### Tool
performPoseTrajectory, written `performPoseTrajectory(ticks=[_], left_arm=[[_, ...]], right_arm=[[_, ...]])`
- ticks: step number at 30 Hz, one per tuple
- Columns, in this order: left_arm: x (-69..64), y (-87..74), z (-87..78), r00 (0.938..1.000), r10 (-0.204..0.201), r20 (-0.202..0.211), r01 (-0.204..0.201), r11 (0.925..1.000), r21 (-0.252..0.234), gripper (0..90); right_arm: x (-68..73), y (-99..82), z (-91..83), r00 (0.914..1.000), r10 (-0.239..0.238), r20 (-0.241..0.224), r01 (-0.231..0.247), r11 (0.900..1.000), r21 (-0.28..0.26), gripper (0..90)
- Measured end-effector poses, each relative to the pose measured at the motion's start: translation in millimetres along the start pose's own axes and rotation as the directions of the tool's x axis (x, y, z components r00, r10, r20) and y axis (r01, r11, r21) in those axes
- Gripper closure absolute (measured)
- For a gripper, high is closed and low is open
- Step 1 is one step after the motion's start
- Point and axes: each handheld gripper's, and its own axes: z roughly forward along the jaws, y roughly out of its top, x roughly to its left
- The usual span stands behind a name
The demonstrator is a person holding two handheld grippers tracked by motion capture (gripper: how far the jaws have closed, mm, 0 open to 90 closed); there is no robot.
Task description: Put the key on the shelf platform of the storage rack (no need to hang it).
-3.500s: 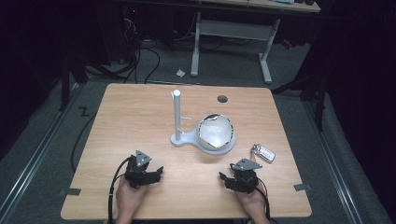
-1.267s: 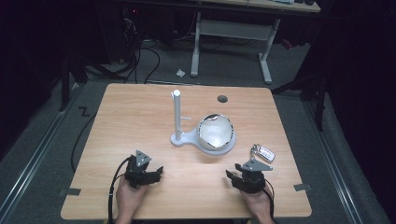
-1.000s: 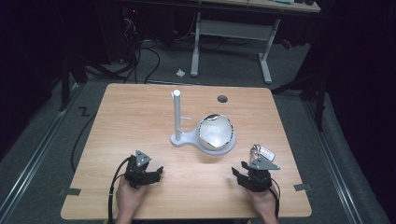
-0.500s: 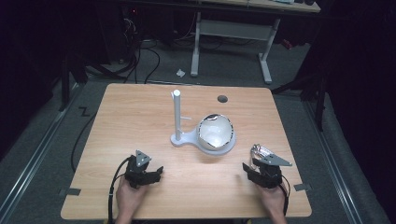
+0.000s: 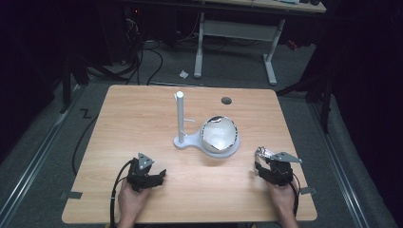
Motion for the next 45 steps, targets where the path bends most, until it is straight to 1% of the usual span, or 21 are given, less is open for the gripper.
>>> performPoseTrajectory(ticks=[3, 6, 8, 10, 11, 12, 13, 15, 18, 21, 25, 27, 29, 30, 32, 34, 36, 37, 39, 40, 45], left_arm=[[0.0, 0.0, 0.0, 1.0, 0.0, 0.0, 0.0, 1.0, 0.0, 22.9], [0.0, 0.0, 0.0, 1.0, -0.001, 0.001, 0.001, 1.0, 0.0, 22.8], [0.0, 0.0, 0.0, 1.0, 0.0, 0.001, 0.0, 1.0, 0.0, 22.8], [-0.1, 0.0, 0.0, 1.0, -0.001, 0.0, 0.001, 1.0, 0.0, 22.8], [0.0, 0.0, 0.1, 1.0, 0.0, 0.0, 0.0, 1.0, -0.001, 22.9], [0.0, 0.0, 0.0, 1.0, 0.001, 0.001, -0.001, 1.0, 0.001, 22.9], [0.0, 0.0, 0.0, 1.0, 0.001, 0.0, -0.001, 1.0, 0.0, 22.8], [-0.1, 0.0, 0.0, 1.0, 0.0, 0.0, 0.0, 1.0, 0.0, 22.8], [-0.1, -0.1, 0.0, 1.0, -0.001, 0.0, 0.001, 1.0, 0.0, 22.8], [-0.2, 0.0, 0.0, 1.0, -0.002, 0.0, 0.002, 1.0, 0.0, 22.8], [-0.1, 0.0, 0.0, 1.0, 0.0, 0.0, 0.0, 1.0, 0.0, 22.8], [-0.1, 0.0, 0.0, 1.0, 0.0, 0.0, 0.0, 1.0, 0.0, 22.8], [-0.1, 0.0, 0.0, 1.0, 0.0, 0.0, 0.0, 1.0, 0.001, 22.8], [0.0, 0.0, 0.0, 1.0, 0.001, 0.0, -0.001, 1.0, 0.001, 22.8], [-0.1, 0.0, 0.0, 1.0, 0.001, 0.0, -0.001, 1.0, 0.0, 22.8], [-0.1, 0.0, 0.0, 1.0, -0.001, 0.0, 0.001, 1.0, 0.0, 22.8], [0.0, 0.0, 0.0, 1.0, 0.001, 0.0, -0.001, 1.0, 0.001, 22.8], [0.0, 0.0, 0.0, 1.0, 0.001, 0.0, -0.001, 1.0, 0.001, 22.8], [0.0, 0.0, 0.0, 1.0, 0.001, 0.0, -0.001, 1.0, 0.001, 22.8], [0.0, 0.0, 0.0, 1.0, 0.001, 0.0, -0.001, 1.0, 0.0, 22.7], [-0.1, 0.0, 0.0, 1.0, 0.0, 0.0, 0.0, 1.0, 0.0, 22.7]], right_arm=[[-2.1, 1.3, 3.6, 1.0, 0.005, 0.006, -0.005, 1.0, 0.008, 49.0], [-1.3, 3.7, 8.5, 0.9995, -0.017, 0.026, 0.017, 0.9997, 0.019, 49.0], [-1.3, 4.3, 9.8, 0.9995, -0.016, 0.026, 0.016, 0.9998, 0.016, 49.1], [-2.6, 5.6, 12.6, 0.9998, -0.001, 0.02, 0.001, 0.9999, 0.01, 49.0], [-2.7, 7.8, 14.2, 0.9998, 0.005, 0.021, -0.005, 0.9998, 0.017, 49.2], [-2.7, 7.8, 14.2, 0.9998, 0.005, 0.021, -0.005, 0.9998, 0.017, 49.2], [-1.4, 11.0, 15.9, 0.9997, -0.009, 0.023, 0.008, 0.9998, 0.02, 49.5], [0.7, 14.6, 17.1, 0.9997, -0.017, 0.018, 0.017, 0.9997, 0.019, 49.8], [1.7, 17.1, 18.5, 0.9998, -0.014, 0.014, 0.013, 0.9999, 0.01, 50.3], [0.5, 21.6, 26.9, 0.9998, -0.005, 0.019, 0.005, 0.9993, 0.038, 50.8], [-0.8, 25.9, 32.6, 0.9996, 0.003, 0.026, -0.004, 0.9986, 0.052, 51.9], [-2.9, 28.0, 36.6, 0.9994, 0.013, 0.031, -0.015, 0.9987, 0.049, 54.2], [-3.5, 29.3, 39.5, 0.9993, 0.022, 0.031, -0.024, 0.9979, 0.06, 55.3], [-3.4, 30.5, 44.0, 0.9991, 0.016, 0.04, -0.02, 0.9966, 0.08, 56.9], [-3.3, 30.6, 45.4, 0.999, 0.016, 0.042, -0.02, 0.9962, 0.085, 58.0], [-2.9, 30.8, 47.6, 0.9985, 0.015, 0.052, -0.019, 0.9962, 0.085, 61.0], [-3.2, 30.9, 49.3, 0.9983, 0.017, 0.055, -0.022, 0.9956, 0.091, 65.5], [-4.4, 29.7, 50.5, 0.9983, 0.022, 0.054, -0.027, 0.9951, 0.095, 71.7], [-4.9, 29.6, 50.1, 0.9983, 0.024, 0.053, -0.029, 0.9949, 0.096, 73.5], [-6.4, 29.1, 49.3, 0.9982, 0.028, 0.052, -0.033, 0.9948, 0.097, 80.0], [-8.6, 27.5, 47.8, 0.9986, 0.026, 0.045, -0.03, 0.9952, 0.093, 81.7]])
